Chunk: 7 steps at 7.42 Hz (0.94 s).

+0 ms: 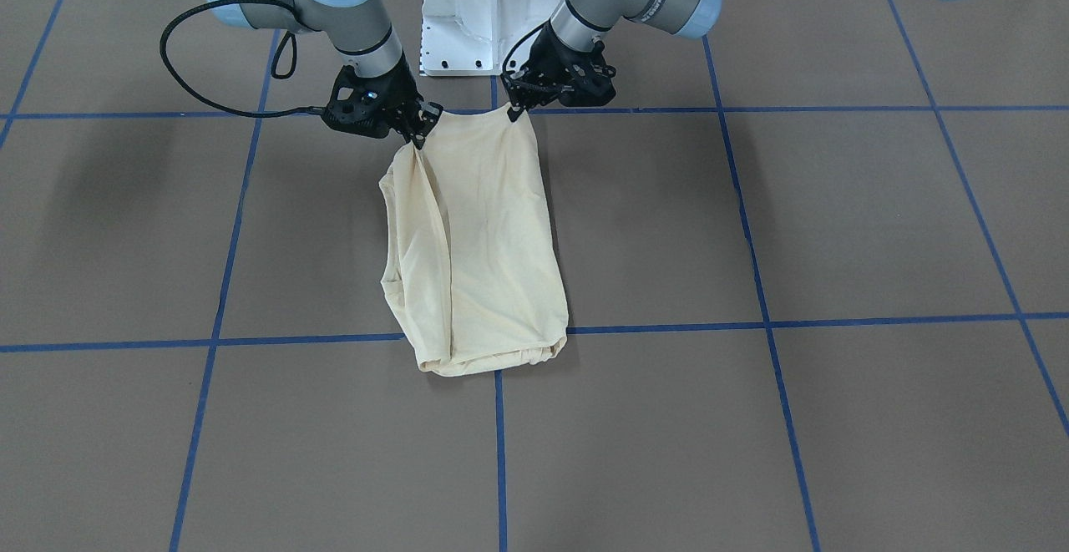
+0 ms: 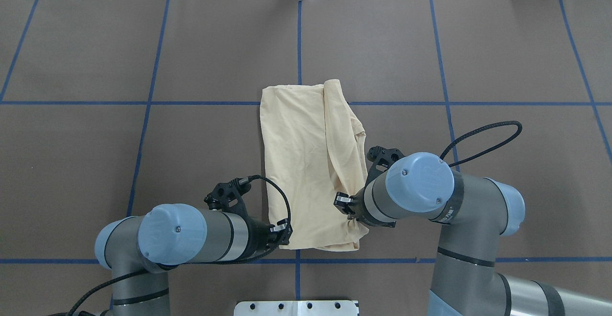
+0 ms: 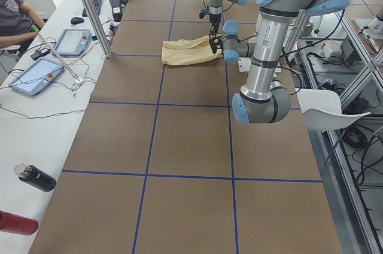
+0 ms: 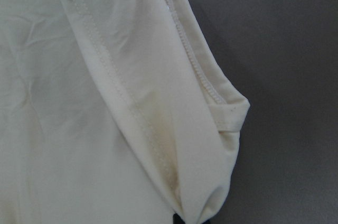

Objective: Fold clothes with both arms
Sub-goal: 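Lift the near edge with both grippers and fold it toward the far edge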

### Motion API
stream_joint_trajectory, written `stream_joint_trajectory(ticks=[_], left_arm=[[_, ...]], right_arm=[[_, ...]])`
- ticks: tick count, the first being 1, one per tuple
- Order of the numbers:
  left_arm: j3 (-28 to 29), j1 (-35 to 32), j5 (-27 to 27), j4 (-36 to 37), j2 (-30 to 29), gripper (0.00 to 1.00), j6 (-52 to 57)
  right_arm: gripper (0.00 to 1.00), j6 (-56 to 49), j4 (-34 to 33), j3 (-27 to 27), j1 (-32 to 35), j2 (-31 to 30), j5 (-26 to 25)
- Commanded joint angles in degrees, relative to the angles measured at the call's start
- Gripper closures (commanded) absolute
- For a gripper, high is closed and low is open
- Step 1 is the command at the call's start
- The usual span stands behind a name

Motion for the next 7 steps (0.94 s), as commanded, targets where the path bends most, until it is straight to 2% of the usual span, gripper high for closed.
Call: stream_joint_trajectory(ticks=[1,2,4,7], left_arm=[[-2.09,1.72,-0.10,1.47,-0.04,1.00,0.09],[-3.49,0.76,-0.19,2.52,-0.13,1.00,0.27],[-4.21,-5.11,-2.11,4.80,-1.09,1.00,5.60],[-3.42,-12.67,-2.65,4.82,-2.41,1.00,11.33]], right_arm=[[1.00,-0.05,-1.98,1.31,-1.00,0.57,1.89],[1.00,-1.27,-1.72,0.87,1.87,0.58,2.06],[1.00,-10.91,-2.25,0.43,9.51,2.42,4.86],[1.00,-19.44,-1.72,-6.84,14.62,9.78,4.97]])
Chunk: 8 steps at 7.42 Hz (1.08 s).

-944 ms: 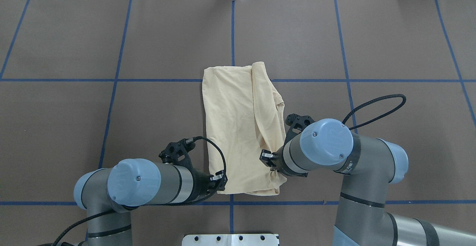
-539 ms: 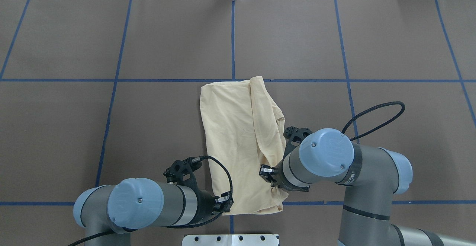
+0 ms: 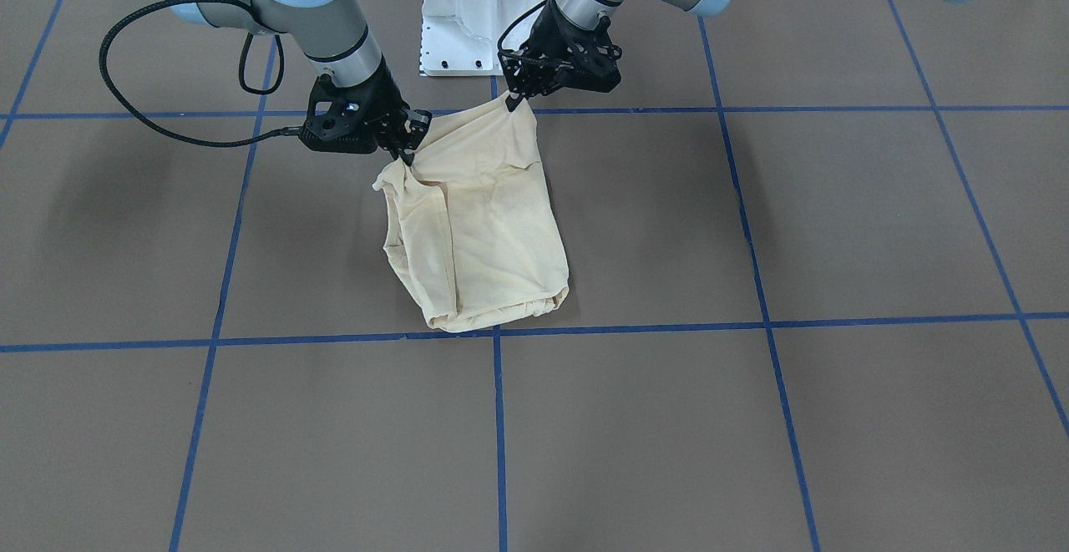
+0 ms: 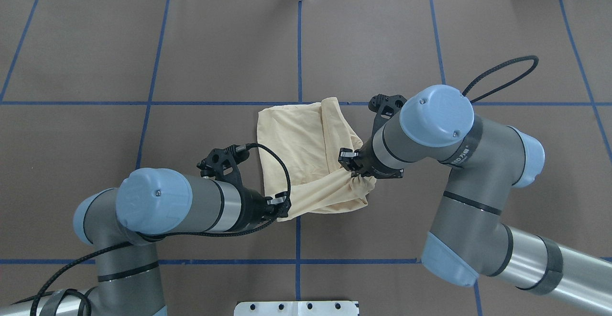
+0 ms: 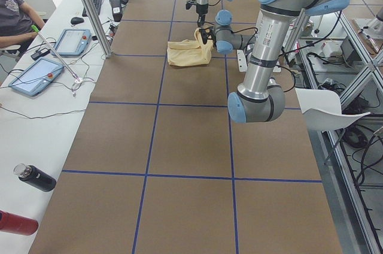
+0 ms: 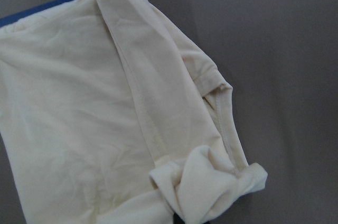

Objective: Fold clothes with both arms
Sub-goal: 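Lift the near edge with both grippers and fold it toward the far edge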

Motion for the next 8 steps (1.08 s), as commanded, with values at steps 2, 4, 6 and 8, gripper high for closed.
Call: stream_joint_trajectory(ticks=[2,4,6,8], left_arm=[[4.18,-7.47,-2.06,-0.15,-2.96,1.00,5.85],[14.19,-9.41,-2.06,-1.46,-9.38,1.00,7.86],[19.57,-10.38,-1.98,-5.67,-9.58,1.00,8.32],[20.47,-11.26,-1.98,-5.17,-9.32,1.00,8.85]], right_arm=[[1.00,-7.25,0.34,-11.02,4.25,9.29,-0.15],[1.00,-8.22,0.34,-14.03,5.66,10.28,-0.24],[1.00,-8.22,0.34,-15.71,5.93,10.28,-0.41],[1.00,-8.13,1.39,-17.55,5.84,11.06,-0.41]])
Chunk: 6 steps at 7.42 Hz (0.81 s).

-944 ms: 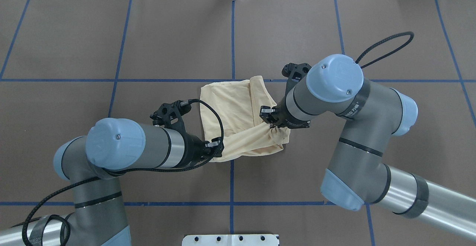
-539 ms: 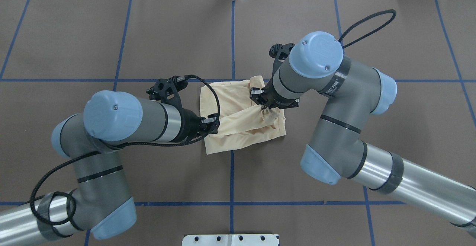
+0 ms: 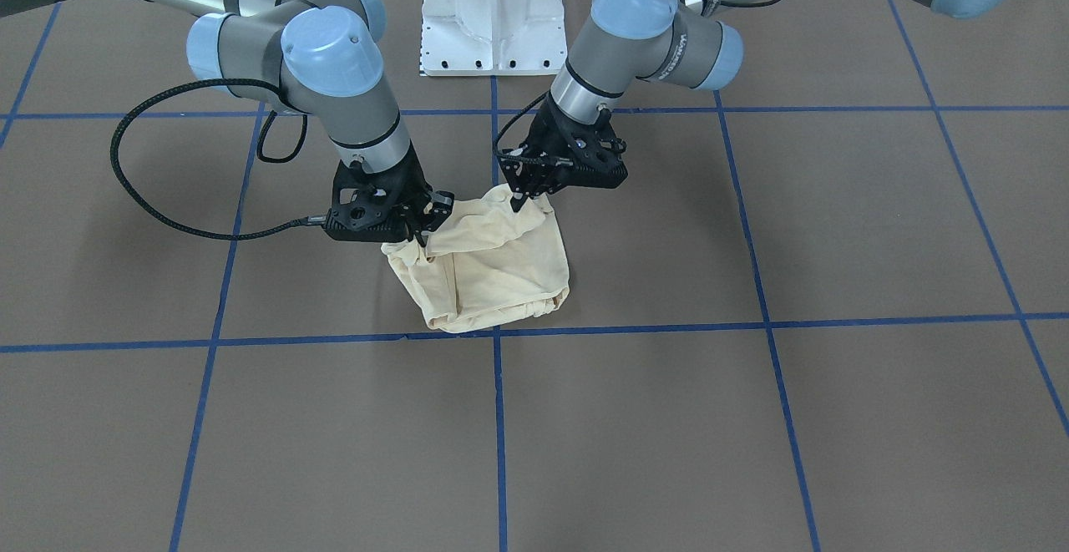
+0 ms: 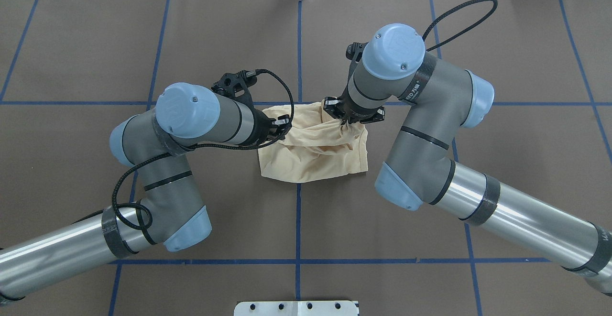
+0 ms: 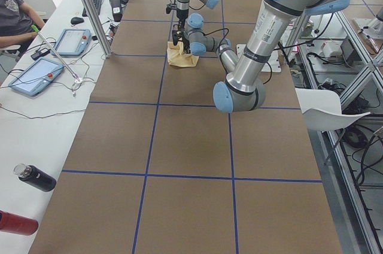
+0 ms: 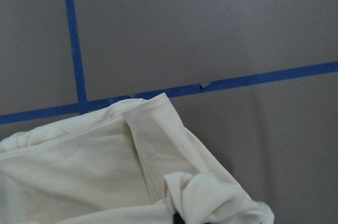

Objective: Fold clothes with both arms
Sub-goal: 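Lift the near edge with both grippers and fold it toward the far edge, then lower the folded edge onto the far edge and open both grippers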

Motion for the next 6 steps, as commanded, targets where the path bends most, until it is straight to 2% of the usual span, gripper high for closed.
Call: stream_joint_trajectory(ticks=[1,4,5,6], left_arm=[[1.17,-0.63,-0.08,0.15,0.27,1.00,0.41],[0.82,-0.63,-0.17,0.24,0.18,1.00,0.23],[0.65,-0.63,-0.17,0.15,0.18,0.64,-0.12],[0.21,-0.63,-0.17,0.15,0.18,0.14,-0.12]], right_arm=[[1.00,0.11,1.51,-3.08,-0.02,1.49,-0.02],[0.98,0.72,4.06,-5.91,0.06,2.99,0.07],[0.17,0.64,4.15,-6.00,0.15,2.90,-0.02],[0.01,0.81,4.07,-6.09,1.37,2.99,0.59]])
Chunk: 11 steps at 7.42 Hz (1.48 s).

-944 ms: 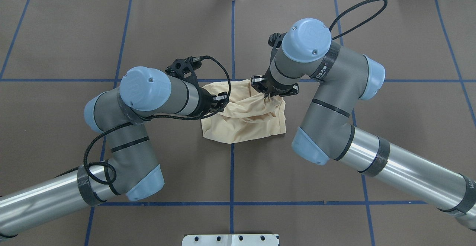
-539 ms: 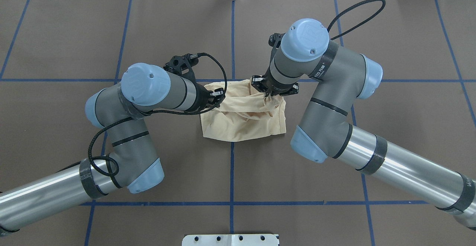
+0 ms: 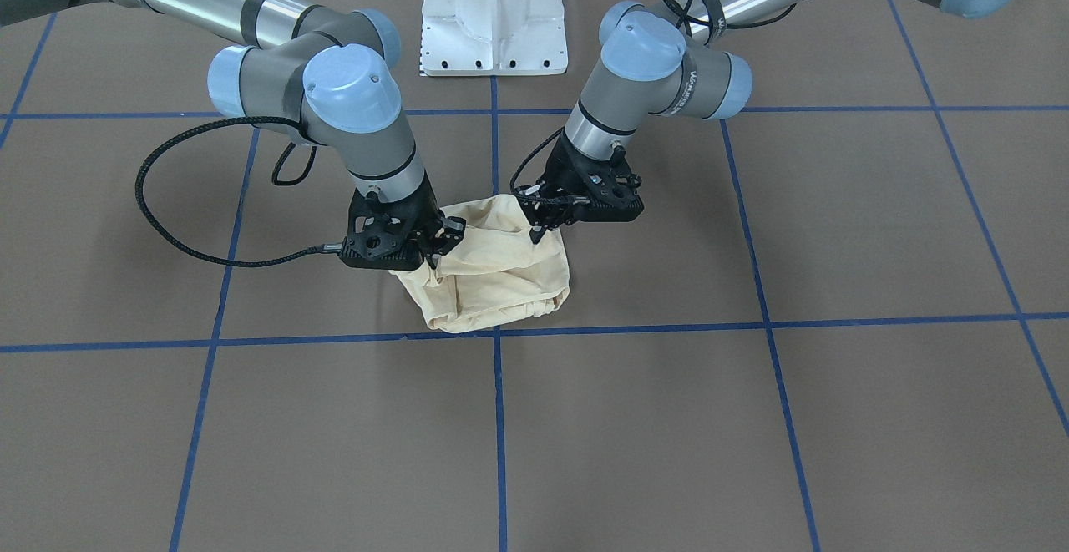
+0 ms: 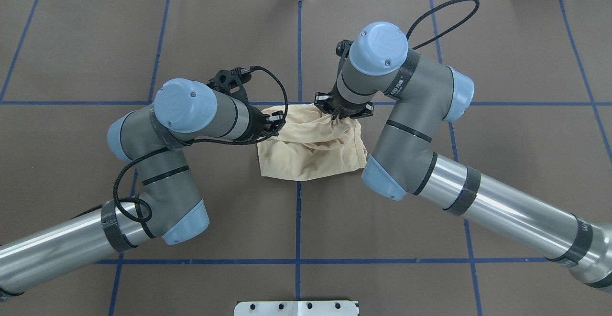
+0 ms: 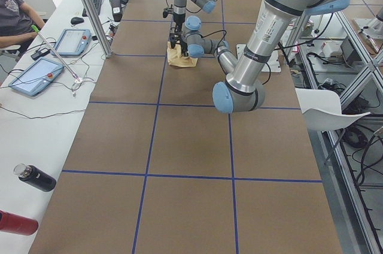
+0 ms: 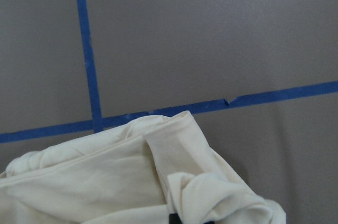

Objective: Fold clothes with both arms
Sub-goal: 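Lower the folded edge onto the far edge and open both grippers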

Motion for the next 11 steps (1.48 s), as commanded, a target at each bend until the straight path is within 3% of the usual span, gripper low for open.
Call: stream_joint_trajectory(ticks=[1,2,4,6,8,11], left_arm=[[-2.15,-0.60,-0.09,0.33,0.16,0.01,-0.13],[-3.91,-2.44,-2.79,3.46,0.33,0.01,0.22],[-12.32,-3.33,-4.40,7.79,6.01,0.01,0.49],[-16.22,-4.30,-4.31,10.07,8.68,0.01,6.00],[-16.58,-5.35,-4.40,10.09,10.51,0.01,7.26],[-16.76,-5.53,-4.31,10.00,11.14,0.01,7.26]], right_arm=[[0.01,-0.28,0.02,-0.41,3.48,0.09,3.85],[0.01,0.24,0.19,0.28,4.64,0.18,9.28],[0.01,0.68,-0.68,5.27,2.82,-1.14,9.16],[0.01,1.39,-6.18,11.95,-6.29,-4.47,0.33],[0.02,-0.27,-8.86,10.76,-11.25,-3.35,-6.63],[0.06,-7.83,-7.55,2.25,-10.38,1.21,-9.73]])
